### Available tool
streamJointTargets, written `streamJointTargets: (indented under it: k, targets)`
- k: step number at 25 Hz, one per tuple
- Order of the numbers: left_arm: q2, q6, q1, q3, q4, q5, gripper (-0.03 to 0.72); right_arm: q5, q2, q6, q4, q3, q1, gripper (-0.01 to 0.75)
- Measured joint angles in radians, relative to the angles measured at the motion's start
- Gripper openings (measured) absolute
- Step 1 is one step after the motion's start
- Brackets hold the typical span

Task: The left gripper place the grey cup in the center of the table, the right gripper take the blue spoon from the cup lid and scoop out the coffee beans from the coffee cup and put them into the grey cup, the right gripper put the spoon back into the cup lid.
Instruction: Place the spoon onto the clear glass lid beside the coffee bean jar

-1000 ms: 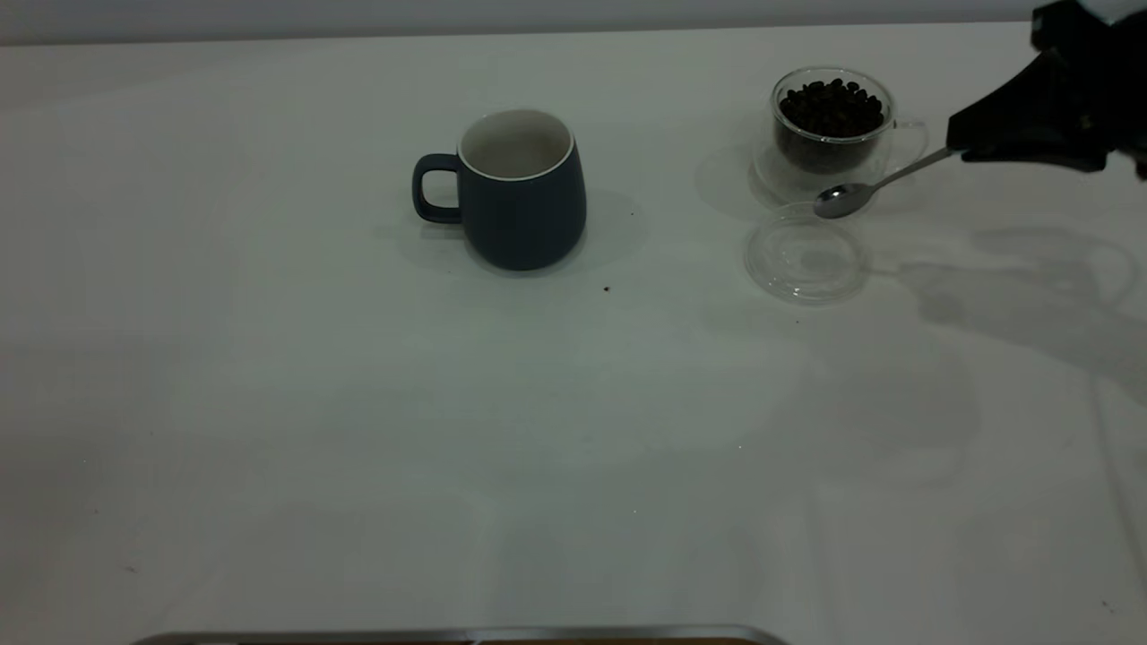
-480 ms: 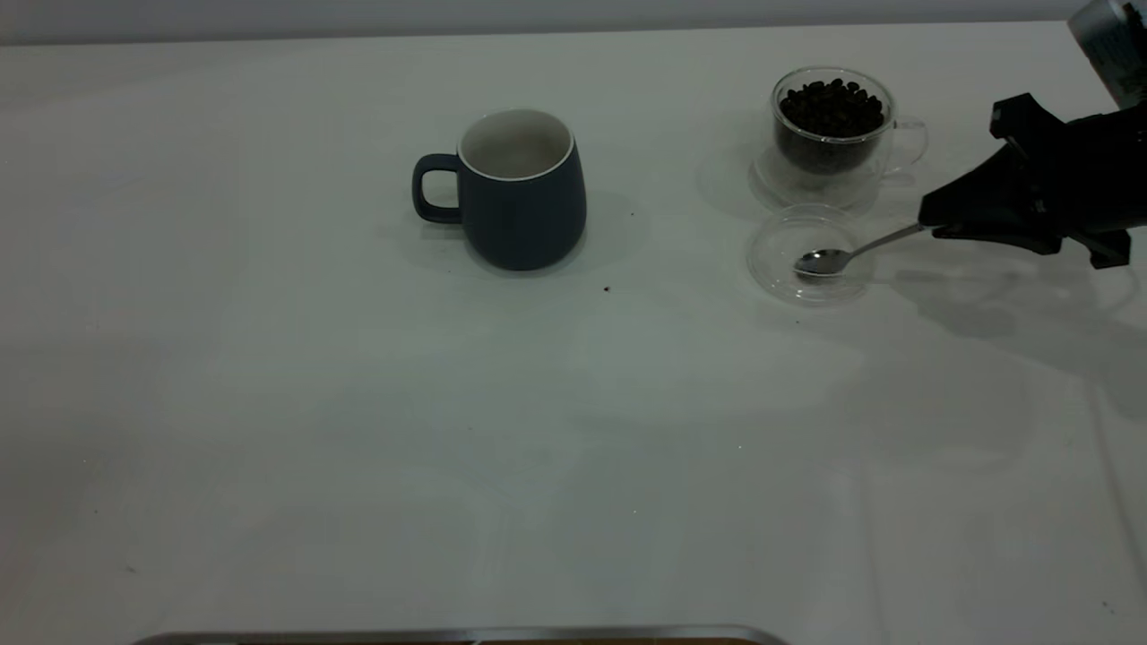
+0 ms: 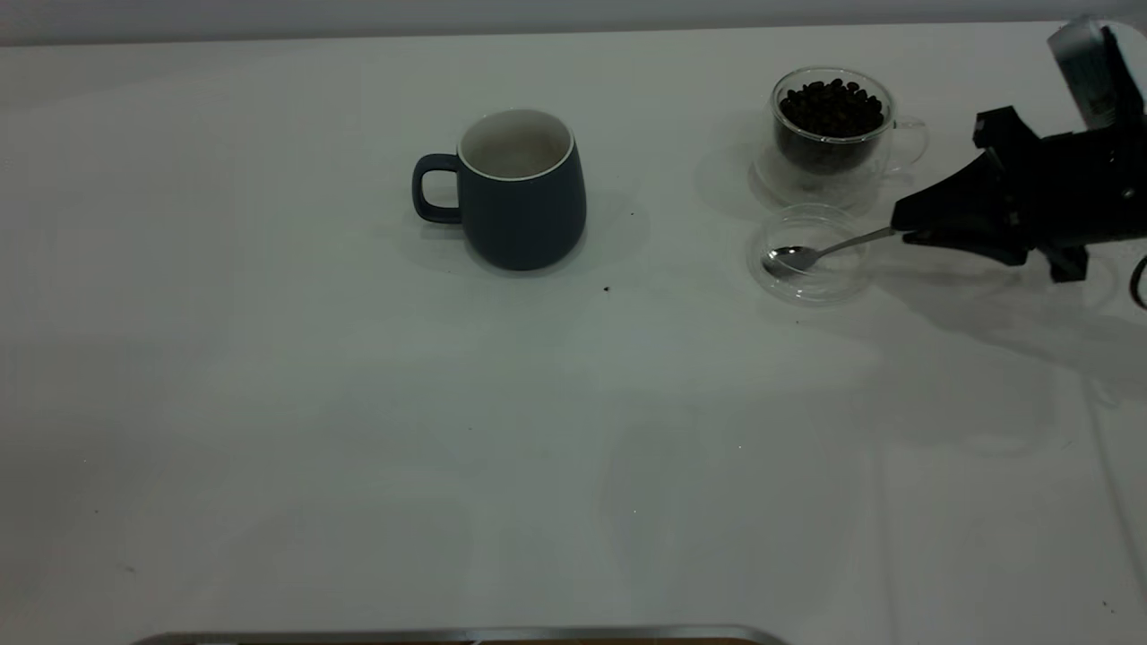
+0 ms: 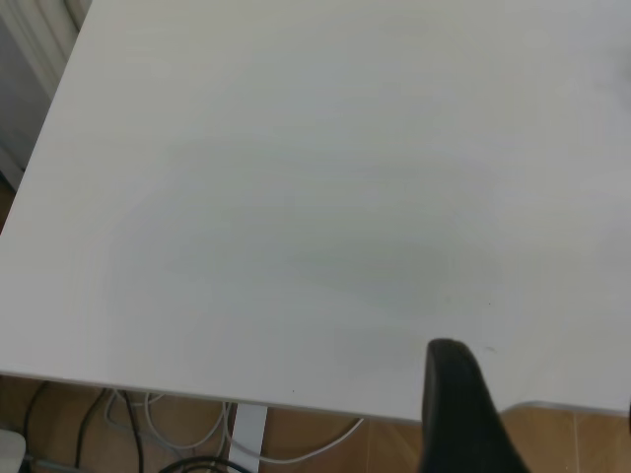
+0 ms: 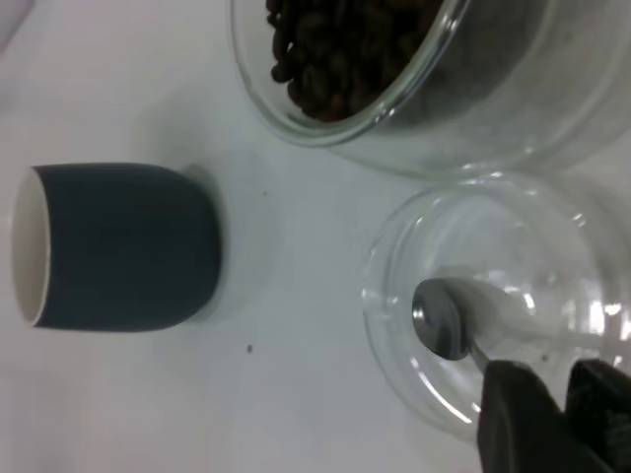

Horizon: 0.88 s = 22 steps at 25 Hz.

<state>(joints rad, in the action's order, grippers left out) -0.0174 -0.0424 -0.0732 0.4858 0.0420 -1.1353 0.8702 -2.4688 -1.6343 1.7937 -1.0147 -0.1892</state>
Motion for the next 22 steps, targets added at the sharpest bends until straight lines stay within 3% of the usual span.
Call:
streamJointTargets:
  k: [6, 14, 22]
  targets:
    - [0.000, 0.000, 0.000, 0.000, 0.000, 0.000, 0.474, 0.029, -0.035, 0.000, 0.000, -0.022, 0.010, 0.157]
    - [0.000, 0.003, 0.000, 0.000, 0.000, 0.000, 0.474, -0.007, -0.041, 0.000, 0.000, -0.023, 0.010, 0.408]
    - [0.000, 0.003, 0.000, 0.000, 0.000, 0.000, 0.474, -0.105, -0.018, -0.026, 0.000, -0.023, 0.010, 0.591]
